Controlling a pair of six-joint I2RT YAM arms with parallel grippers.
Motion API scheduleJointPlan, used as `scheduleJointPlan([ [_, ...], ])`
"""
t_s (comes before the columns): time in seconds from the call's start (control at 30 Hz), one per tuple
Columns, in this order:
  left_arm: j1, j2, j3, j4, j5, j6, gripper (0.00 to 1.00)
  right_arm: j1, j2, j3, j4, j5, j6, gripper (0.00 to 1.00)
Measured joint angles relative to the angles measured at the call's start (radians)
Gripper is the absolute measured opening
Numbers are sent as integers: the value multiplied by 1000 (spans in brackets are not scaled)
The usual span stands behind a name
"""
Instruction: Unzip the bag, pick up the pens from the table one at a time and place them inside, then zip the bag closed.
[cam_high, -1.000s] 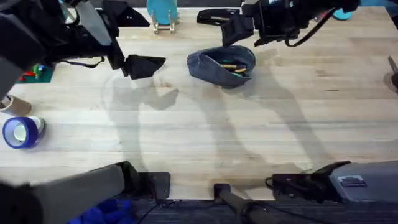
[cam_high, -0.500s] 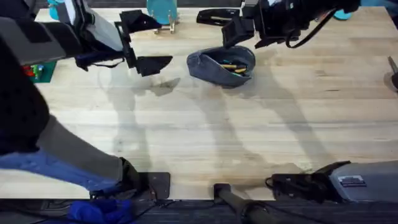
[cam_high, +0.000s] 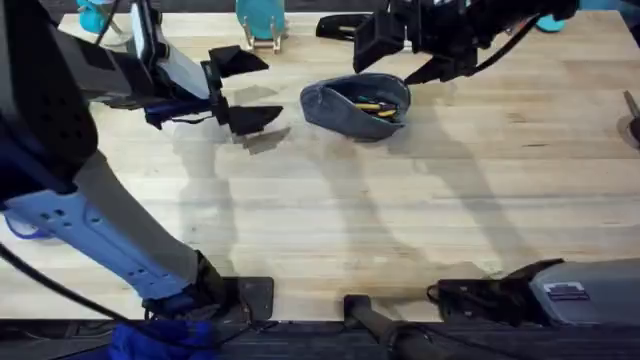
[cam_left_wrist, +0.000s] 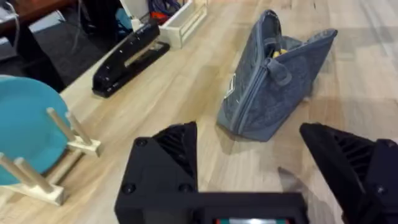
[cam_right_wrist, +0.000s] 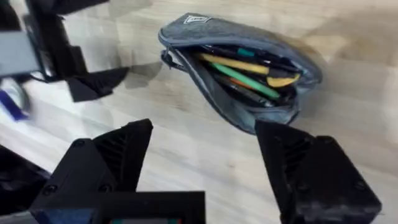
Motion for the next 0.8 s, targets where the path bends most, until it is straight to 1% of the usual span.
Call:
scheduleJointPlan([
  [0.17,-22,33,0,0,0,1,991,0,0,0,6,-19,157,998],
  [0.37,-35,35,0,3,0,2,991,14,0,0,23,-23,284,998],
  [0.47,-35,35,0,3,0,2,992,65,0,0,26,18,352,998],
  [0.67,-35,35,0,-4,0,6,991,219,0,0,28,155,487,997],
  [0.8,-35,35,0,-8,0,8,991,271,0,0,30,225,590,998],
])
